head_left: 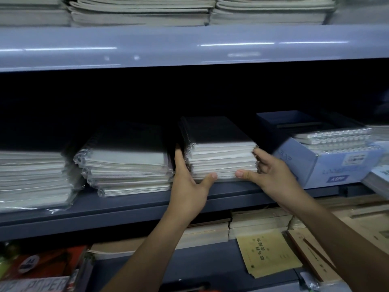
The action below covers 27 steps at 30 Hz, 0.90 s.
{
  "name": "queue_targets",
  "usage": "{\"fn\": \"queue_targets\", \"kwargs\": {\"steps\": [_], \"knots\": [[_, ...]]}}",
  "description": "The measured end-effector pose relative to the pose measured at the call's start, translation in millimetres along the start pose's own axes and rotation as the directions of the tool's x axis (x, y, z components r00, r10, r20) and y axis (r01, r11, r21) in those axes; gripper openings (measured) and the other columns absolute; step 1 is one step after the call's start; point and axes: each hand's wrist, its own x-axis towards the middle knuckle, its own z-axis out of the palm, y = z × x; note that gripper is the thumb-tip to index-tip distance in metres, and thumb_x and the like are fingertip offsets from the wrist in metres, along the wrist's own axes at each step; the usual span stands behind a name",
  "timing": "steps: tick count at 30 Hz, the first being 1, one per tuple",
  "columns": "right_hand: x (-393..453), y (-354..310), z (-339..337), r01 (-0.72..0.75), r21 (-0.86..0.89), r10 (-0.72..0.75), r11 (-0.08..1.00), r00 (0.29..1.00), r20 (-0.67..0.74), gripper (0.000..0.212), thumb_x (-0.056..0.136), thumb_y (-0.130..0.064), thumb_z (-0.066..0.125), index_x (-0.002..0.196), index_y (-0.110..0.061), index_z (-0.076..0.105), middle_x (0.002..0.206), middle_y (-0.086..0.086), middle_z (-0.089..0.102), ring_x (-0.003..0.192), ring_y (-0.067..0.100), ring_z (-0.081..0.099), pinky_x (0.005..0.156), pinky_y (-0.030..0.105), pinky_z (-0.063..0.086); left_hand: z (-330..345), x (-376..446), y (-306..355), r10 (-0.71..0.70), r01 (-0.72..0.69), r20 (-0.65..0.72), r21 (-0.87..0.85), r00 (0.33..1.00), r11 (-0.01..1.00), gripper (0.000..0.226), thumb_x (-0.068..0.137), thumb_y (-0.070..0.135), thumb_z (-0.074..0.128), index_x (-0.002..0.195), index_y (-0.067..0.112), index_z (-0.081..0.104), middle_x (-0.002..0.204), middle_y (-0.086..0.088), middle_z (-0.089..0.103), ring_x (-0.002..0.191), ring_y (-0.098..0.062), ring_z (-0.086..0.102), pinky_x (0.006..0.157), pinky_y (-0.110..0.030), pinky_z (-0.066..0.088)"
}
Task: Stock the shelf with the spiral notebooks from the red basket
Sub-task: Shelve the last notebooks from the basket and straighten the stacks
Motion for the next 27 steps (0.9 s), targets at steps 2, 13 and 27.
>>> {"fn": "queue_targets", "kwargs": {"steps": [2, 13, 27], "knots": [[-0.2, 0.9, 0.7, 0.024, 0.009, -0.024, 1.0, 1.0, -0.015, 0.054, 0.075, -0.012, 0.082, 0.12, -0.034, 0.062, 0.117, -0.013, 0.074, 0.113, 0.005, 0.068, 0.093, 0.013, 0.051, 0.4, 0.0, -0.2, 0.031, -0.031, -0.011, 0.022, 0.999, 0.999, 0.106, 0.088, 0.019, 0.077, 0.158, 0.034, 0.0, 0.16, 0.014, 0.031, 0.145, -0.003, 0.031, 0.12, -0.026, 0.027], [-0.8, 3.2, -0.7, 0.034, -0.014, -0.034, 0.999, 0.999, -0.021, 0.084, 0.077, -0.01, 0.08, 0.151, -0.026, 0.042, 0.135, -0.01, 0.063, 0.121, 0.005, 0.063, 0.105, 0.028, 0.051, 1.4, 0.9, -6.1, 0.063, -0.06, -0.046, 0.057, 0.997, 0.997, 0.098, 0.087, 0.02, 0.077, 0.157, 0.035, 0.01, 0.155, 0.012, 0.041, 0.144, -0.007, 0.038, 0.121, -0.039, 0.033], [5.7, 6.2, -5.5, -0.057, -0.137, 0.057, 0.989, 0.998, -0.002, 0.061, 0.079, 0.008, 0.077, 0.125, -0.026, 0.057, 0.109, -0.015, 0.069, 0.097, -0.007, 0.068, 0.086, 0.006, 0.05, 12.2, -1.0, -9.2, 0.111, -0.085, -0.107, 0.226, 0.988, 0.97, 0.094, 0.089, 0.021, 0.076, 0.157, 0.032, 0.013, 0.145, 0.013, 0.05, 0.125, 0.0, 0.046, 0.103, -0.014, 0.033]]}}
